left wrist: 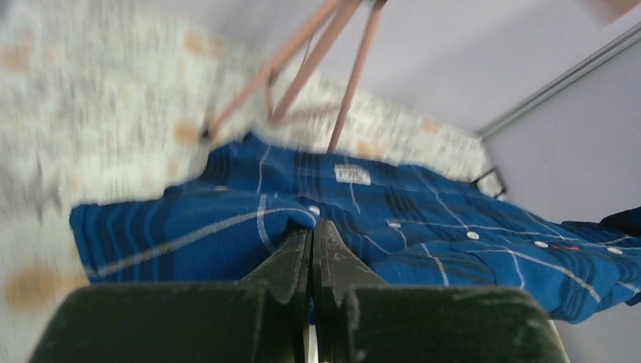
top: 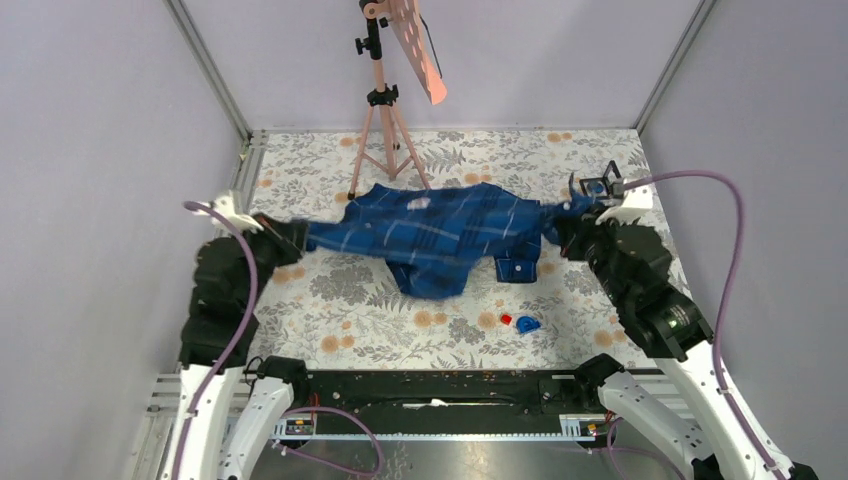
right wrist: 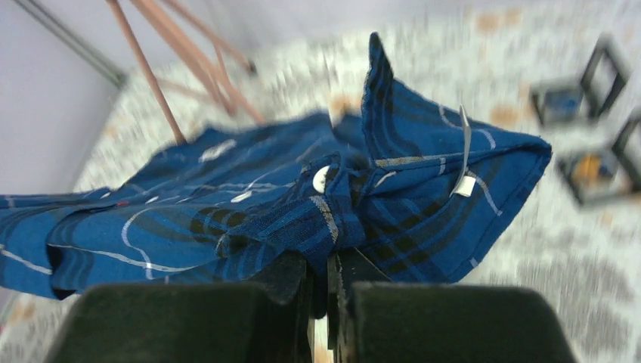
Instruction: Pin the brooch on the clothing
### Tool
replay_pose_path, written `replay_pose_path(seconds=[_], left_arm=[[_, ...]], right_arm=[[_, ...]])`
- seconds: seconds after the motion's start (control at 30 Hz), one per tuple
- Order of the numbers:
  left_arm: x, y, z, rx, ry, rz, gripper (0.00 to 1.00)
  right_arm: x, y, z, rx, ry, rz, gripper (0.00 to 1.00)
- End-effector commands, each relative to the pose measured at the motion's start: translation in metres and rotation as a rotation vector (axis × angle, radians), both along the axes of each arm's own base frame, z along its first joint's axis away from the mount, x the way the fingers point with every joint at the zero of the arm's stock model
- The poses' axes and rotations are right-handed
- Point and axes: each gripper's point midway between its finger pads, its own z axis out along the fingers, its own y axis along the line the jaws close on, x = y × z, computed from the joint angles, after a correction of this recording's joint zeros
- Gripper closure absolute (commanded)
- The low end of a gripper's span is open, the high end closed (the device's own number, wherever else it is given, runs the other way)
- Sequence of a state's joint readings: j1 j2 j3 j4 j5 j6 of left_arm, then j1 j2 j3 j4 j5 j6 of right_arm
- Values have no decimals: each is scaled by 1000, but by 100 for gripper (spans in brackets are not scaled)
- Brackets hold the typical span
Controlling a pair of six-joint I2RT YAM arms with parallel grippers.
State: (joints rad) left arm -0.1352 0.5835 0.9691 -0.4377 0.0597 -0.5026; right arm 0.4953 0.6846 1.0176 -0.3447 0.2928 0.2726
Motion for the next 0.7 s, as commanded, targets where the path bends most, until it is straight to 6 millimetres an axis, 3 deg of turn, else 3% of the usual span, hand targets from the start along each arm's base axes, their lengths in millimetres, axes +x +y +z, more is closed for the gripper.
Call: replay_pose_path(seconds=[0.0, 0.1, 0.3, 0.53, 0.6, 0.67], left_arm=[[-18, -5, -90, -175, 261, 32, 100], [-33, -11, -119, -213, 362, 10, 100], [-72, -15, -137, -166, 549, -34, 100], [-133, -21, -163, -159, 780, -94, 95], [-143, -19, -167, -144, 809, -98, 82], [-148, -22, -166, -140, 821, -121, 58]], right_arm=[[-31, 5, -83, 101, 310, 2, 100], [-58, 11, -120, 104, 508, 43, 100], [-115, 19, -164, 145, 868, 70, 100], [-189, 5, -214, 75, 1266, 54, 100], [-201, -1, -225, 36, 1333, 48, 99], [-207, -4, -230, -8, 1371, 67, 84]])
